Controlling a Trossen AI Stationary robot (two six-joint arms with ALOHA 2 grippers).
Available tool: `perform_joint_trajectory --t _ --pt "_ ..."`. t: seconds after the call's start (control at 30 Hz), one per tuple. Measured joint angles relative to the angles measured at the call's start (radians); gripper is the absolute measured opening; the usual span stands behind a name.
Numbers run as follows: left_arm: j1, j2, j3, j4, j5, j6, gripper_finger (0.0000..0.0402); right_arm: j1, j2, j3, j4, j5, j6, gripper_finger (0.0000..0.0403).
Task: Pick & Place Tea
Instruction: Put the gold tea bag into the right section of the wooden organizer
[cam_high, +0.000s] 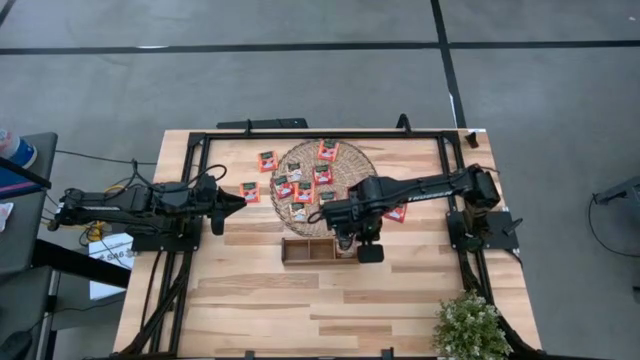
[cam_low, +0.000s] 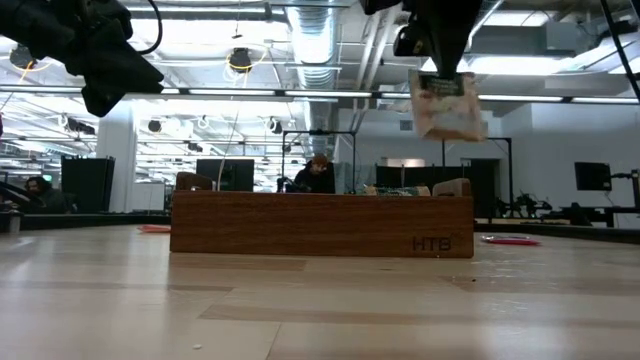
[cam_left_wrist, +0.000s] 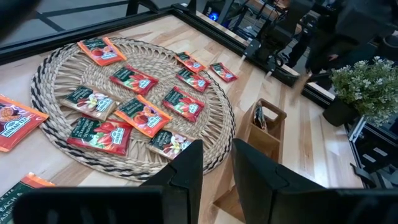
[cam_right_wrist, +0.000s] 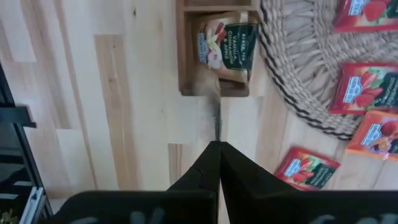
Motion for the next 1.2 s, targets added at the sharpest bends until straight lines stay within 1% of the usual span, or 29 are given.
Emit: perform_joint_trajectory --t 0.33,0.63,1.2 --pt "0.0 0.0 0.0 0.0 0.0 -0.003 0.0076 -0.014 0.005 0.001 0.071 0.0 -0.009 0.0" --pt "0.0 0.0 0.0 0.001 0.0 -0.003 0.0076 -0.022 0.1 0.001 0.069 -0.015 -0.057 0.0" --pt "0.0 0.0 0.0 0.0 0.0 0.002 0.0076 -0.029 0.097 0.001 0.153 -0.029 -0.042 0.0"
